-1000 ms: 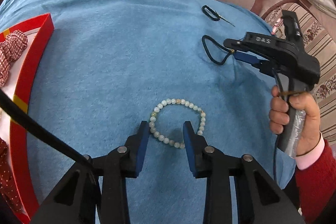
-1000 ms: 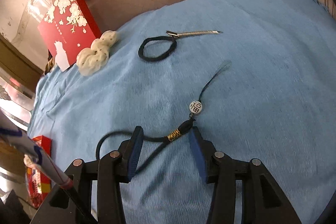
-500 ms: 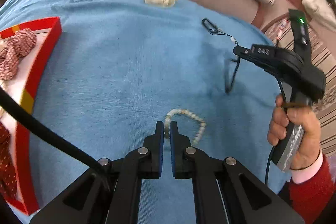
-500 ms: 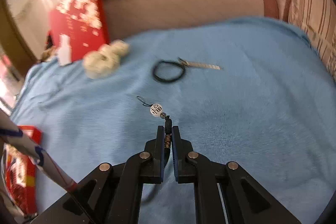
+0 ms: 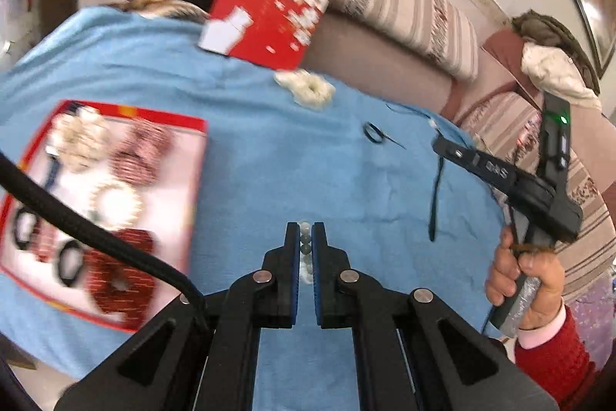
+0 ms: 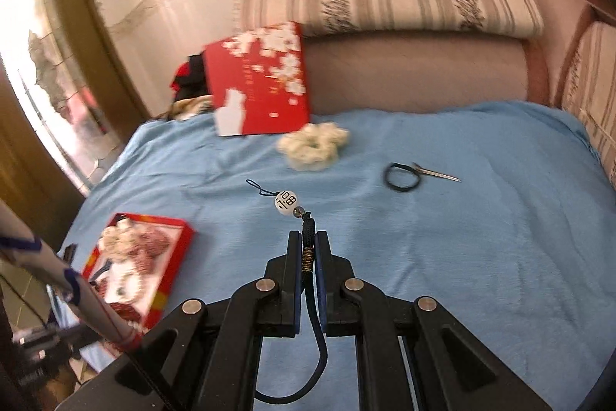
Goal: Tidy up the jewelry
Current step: 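Carry bracelet and lanyard over the red tray and open both tools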
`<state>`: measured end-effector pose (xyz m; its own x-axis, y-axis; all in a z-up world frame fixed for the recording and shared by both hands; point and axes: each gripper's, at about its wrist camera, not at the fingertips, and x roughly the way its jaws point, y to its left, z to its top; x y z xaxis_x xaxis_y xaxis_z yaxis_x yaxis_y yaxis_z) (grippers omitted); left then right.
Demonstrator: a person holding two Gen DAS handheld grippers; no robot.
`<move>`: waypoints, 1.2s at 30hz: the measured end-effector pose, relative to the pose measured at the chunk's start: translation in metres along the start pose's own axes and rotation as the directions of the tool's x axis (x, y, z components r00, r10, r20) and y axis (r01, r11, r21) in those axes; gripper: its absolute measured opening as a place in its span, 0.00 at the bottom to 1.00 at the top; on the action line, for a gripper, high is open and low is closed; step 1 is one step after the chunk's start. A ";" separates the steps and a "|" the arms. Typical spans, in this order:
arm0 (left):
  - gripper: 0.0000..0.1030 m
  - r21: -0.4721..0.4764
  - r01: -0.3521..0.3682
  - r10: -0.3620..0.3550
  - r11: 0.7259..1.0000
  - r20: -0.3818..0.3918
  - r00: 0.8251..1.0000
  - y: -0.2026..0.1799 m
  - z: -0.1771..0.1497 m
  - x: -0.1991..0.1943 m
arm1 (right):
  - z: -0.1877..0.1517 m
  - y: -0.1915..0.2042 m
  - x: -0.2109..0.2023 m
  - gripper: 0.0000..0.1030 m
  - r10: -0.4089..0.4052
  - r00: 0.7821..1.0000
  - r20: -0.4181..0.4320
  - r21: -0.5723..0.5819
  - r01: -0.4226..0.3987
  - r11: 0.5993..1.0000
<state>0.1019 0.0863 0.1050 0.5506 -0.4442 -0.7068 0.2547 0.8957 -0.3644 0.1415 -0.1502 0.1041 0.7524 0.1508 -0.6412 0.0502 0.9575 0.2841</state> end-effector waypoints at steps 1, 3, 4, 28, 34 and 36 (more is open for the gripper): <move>0.05 -0.001 -0.020 0.020 1.000 0.011 1.000 0.008 0.002 -0.008 | -0.001 0.009 -0.002 0.07 0.015 1.000 -0.001 -0.007 -0.015 1.000; 0.05 -0.013 -0.054 0.054 0.998 0.026 0.998 0.025 0.006 -0.022 | -0.002 0.025 -0.004 0.07 0.042 0.999 -0.004 -0.020 -0.043 0.999; 0.05 -0.019 -0.069 0.069 0.997 0.033 0.997 0.035 0.009 -0.028 | -0.002 0.036 -0.004 0.07 0.058 0.998 -0.007 -0.031 -0.058 0.998; 0.05 -0.213 -0.239 0.229 0.947 -0.070 0.971 0.215 0.040 0.027 | -0.024 0.235 0.127 0.07 0.179 0.958 -0.224 -0.187 -0.223 0.957; 0.05 -0.231 -0.271 0.260 0.934 -0.077 0.963 0.239 0.039 0.032 | -0.041 0.246 0.167 0.07 0.117 0.955 -0.274 -0.228 -0.182 0.957; 0.05 -0.224 -0.287 0.276 0.931 -0.081 0.958 0.245 0.039 0.034 | -0.046 0.247 0.175 0.07 0.090 0.956 -0.280 -0.250 -0.163 0.954</move>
<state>0.2140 0.2914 0.0150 0.5333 -0.1796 -0.8266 -0.0995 0.9571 -0.2722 0.2553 0.1240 0.0292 0.5401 0.2992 -0.7866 -0.2393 0.9507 0.1972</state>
